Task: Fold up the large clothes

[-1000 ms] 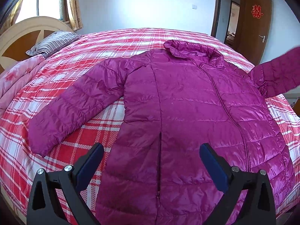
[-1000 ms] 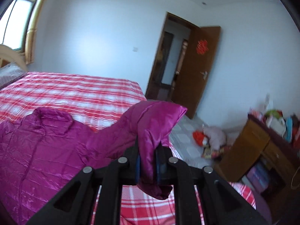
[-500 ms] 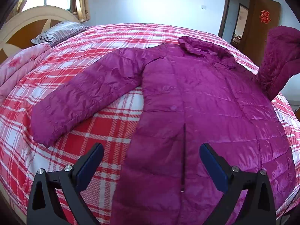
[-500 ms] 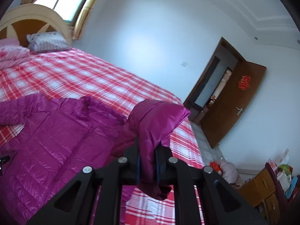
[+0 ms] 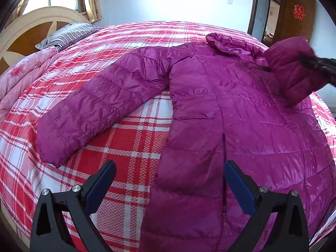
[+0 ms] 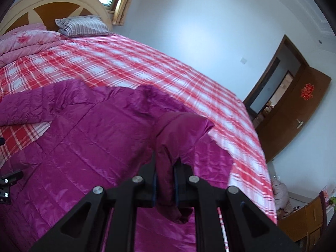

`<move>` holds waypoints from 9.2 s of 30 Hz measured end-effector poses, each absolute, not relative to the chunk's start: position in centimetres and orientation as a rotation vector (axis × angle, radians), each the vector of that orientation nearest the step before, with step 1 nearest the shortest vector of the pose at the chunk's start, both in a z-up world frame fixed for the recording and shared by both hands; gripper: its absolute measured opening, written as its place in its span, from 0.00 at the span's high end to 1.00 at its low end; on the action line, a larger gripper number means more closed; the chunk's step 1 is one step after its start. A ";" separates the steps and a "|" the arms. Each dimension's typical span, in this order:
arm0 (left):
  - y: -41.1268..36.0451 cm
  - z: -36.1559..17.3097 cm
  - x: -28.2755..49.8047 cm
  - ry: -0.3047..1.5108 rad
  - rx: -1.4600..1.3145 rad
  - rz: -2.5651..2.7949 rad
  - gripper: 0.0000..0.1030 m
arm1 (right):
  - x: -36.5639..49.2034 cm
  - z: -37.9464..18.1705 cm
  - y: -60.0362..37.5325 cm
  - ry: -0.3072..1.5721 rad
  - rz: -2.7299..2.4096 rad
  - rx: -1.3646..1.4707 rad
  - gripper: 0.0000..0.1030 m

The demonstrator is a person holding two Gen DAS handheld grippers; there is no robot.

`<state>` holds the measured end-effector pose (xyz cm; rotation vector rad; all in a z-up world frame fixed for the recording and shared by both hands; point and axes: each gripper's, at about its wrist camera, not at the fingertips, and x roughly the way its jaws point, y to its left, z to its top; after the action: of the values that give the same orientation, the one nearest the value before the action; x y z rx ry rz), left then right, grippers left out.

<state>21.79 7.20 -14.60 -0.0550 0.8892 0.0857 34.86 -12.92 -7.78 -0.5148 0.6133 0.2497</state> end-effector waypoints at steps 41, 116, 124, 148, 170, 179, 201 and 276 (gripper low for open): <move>-3.3 -12.7 34.5 0.844 0.093 -0.042 0.20 | 40.3 -10.5 -28.7 0.706 0.151 0.035 0.24; -5.6 -17.1 39.8 0.829 0.142 -0.051 0.10 | 52.7 -18.4 -29.2 0.841 0.036 0.011 0.39; -5.4 -17.2 39.9 0.829 0.130 -0.050 0.08 | 51.2 -16.1 -28.2 0.837 0.011 -0.007 0.40; -5.5 -17.3 39.8 0.828 0.134 -0.045 0.07 | 45.3 -19.0 -19.7 0.853 0.136 -0.122 0.36; -0.6 -12.9 34.7 0.743 0.108 -0.056 0.06 | 44.8 -19.3 -19.3 0.829 0.106 -0.167 0.34; 17.3 -11.6 27.2 0.721 0.123 0.339 0.06 | 44.8 -19.3 -19.1 0.826 0.101 -0.181 0.34; 25.8 -9.6 24.1 0.687 -0.143 0.365 0.89 | 44.4 -19.1 -19.3 0.811 0.093 -0.191 0.33; -3.9 -14.9 41.6 0.712 0.246 0.047 0.16 | 40.3 -11.6 -27.0 0.580 0.083 0.218 0.26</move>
<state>41.56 -3.90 -14.86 0.2459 0.7122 0.0472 40.32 -26.98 -11.61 0.2182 0.5803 0.0827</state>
